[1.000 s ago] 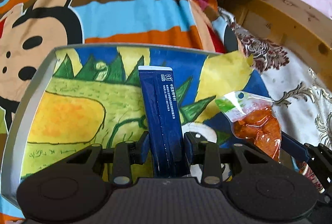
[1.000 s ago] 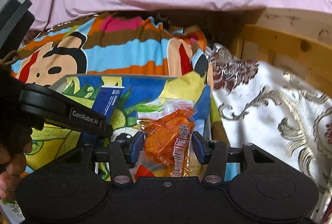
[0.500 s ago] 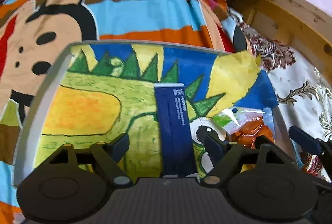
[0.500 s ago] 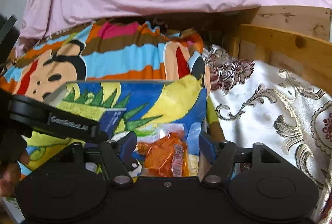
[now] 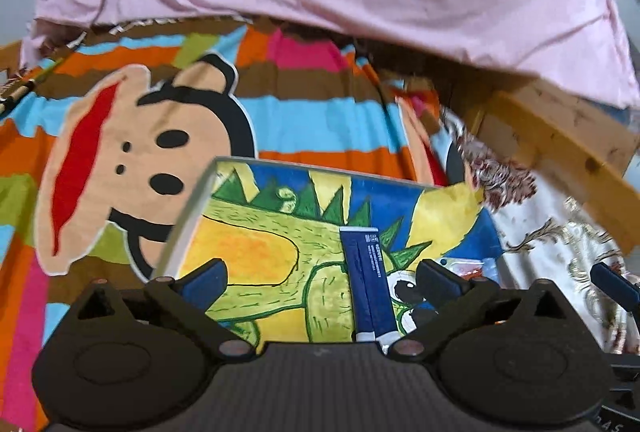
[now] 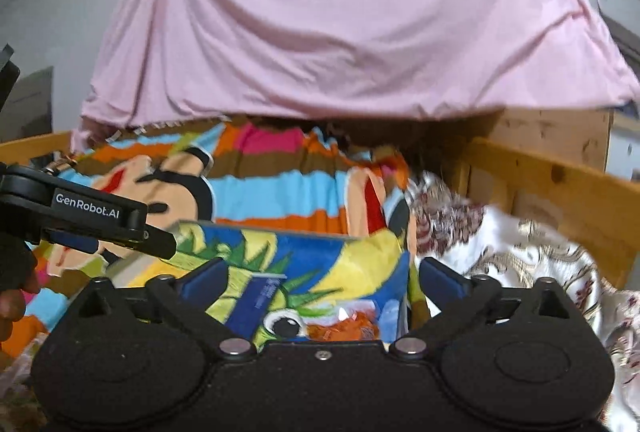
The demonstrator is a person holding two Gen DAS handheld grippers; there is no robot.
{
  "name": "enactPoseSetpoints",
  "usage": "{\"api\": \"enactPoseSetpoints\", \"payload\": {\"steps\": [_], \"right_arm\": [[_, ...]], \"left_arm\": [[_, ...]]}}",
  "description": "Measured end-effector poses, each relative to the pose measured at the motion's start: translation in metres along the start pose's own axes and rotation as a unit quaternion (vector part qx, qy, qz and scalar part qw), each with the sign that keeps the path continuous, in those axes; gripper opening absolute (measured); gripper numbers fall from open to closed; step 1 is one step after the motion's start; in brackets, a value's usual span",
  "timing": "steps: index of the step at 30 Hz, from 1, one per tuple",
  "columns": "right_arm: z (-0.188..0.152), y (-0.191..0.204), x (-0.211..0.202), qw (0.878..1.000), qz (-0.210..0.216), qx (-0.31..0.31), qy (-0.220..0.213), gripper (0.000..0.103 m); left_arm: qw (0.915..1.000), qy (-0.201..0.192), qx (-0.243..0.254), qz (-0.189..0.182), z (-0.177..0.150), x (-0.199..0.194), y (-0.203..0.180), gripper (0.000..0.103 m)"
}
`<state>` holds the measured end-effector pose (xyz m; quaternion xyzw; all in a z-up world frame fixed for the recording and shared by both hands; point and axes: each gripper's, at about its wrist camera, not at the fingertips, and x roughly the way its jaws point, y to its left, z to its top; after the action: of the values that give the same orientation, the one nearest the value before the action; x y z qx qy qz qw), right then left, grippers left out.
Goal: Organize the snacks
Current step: 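Carry the blue box into the tin tray with left tool while right tool drops the orange bag there, then withdraw both open tools from the tray back toward the snack pile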
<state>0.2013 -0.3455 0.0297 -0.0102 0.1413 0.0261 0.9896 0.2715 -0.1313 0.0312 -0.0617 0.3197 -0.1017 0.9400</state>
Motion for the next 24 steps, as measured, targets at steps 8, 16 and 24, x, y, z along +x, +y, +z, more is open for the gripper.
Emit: {"api": "enactPoseSetpoints", "payload": {"steps": [8, 16, 24], "right_arm": [[0.008, 0.023, -0.050, 0.999, 0.007, 0.018, -0.047, 0.102], [0.003, 0.048, -0.094, 0.997, 0.033, 0.000, -0.075, 0.102], [-0.004, 0.068, -0.139, 0.995, 0.035, -0.012, -0.094, 0.102]], "left_arm": [[0.9978, -0.058, -0.030, 0.006, -0.021, -0.061, 0.027, 0.102], [0.9943, -0.103, -0.010, 0.028, -0.048, -0.119, 0.052, 0.102], [0.9909, -0.127, 0.021, 0.038, -0.074, -0.168, 0.071, 0.103]]}}
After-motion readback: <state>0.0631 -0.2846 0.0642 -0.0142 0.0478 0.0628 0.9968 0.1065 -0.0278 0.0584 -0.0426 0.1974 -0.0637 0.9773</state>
